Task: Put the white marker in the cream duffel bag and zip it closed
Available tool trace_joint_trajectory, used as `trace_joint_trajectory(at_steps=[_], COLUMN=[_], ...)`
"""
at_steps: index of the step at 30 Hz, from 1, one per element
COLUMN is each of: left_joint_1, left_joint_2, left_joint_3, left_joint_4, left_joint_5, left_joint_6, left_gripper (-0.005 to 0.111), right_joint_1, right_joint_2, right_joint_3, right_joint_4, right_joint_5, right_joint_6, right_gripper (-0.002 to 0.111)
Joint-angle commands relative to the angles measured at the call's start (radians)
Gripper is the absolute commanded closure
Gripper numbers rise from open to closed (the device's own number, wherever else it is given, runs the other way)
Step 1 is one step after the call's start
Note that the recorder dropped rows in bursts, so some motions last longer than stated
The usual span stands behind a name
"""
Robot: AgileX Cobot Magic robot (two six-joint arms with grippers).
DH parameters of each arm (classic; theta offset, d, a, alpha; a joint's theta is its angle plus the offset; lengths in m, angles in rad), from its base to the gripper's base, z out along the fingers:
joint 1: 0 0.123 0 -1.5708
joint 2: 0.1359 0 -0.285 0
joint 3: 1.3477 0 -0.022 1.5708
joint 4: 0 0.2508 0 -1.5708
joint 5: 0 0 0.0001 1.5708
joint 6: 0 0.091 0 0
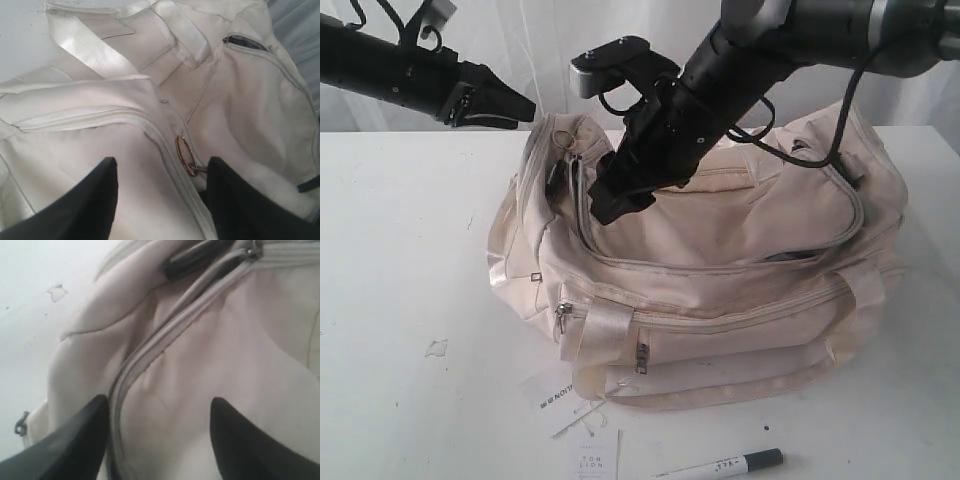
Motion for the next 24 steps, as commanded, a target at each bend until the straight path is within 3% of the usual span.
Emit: trace_joint_trajectory(at_steps=[1,4,8,10,12,18,24], left_joint_1=[0.003,0.003,0.003,0.003,0.003,-0.054,-0.197], left_joint_2=[-0.01,-0.023,-0.063,-0.084,-0.104,-0.163,-0.176], left_joint_3=[-0.004,-0.004,-0.004,-0.004,-0.004,-0.001,0.025], left_joint_4=[-0.053,-0.052,0.022,0.075,0.087,0.094,0.11], left_joint_5=[0.011,0.036,0.155,0.247,0.251,0.251,0.251], left_joint_6=[0.011,0.055,0.186,0.256,0.307,0.329,0.372], left_gripper=[0.049,0.055,0.075,0.084,0.088,0.087,0.063], right_joint_1=[0.002,0.002,0.002,0.002,0.002,-0.008,-0.092], right_joint_2=[-0.002,-0.002,-0.002,-0.006,-0.011,-0.043,-0.164], right_joint_3=[-0.003,-0.003,-0.003,-0.003,-0.003,0.032,0.06], right_joint_4=[-0.091,-0.1,-0.114,-0.202,-0.349,-0.675,-0.708], right_joint_5=[-0.043,-0.043,-0.001,0.049,0.124,0.208,0.149], right_joint_6=[-0.002,-0.002,-0.005,-0.012,-0.014,0.05,0.101], right_gripper=[0.045,0.045,0.045,0.045,0.045,0.045,0.045])
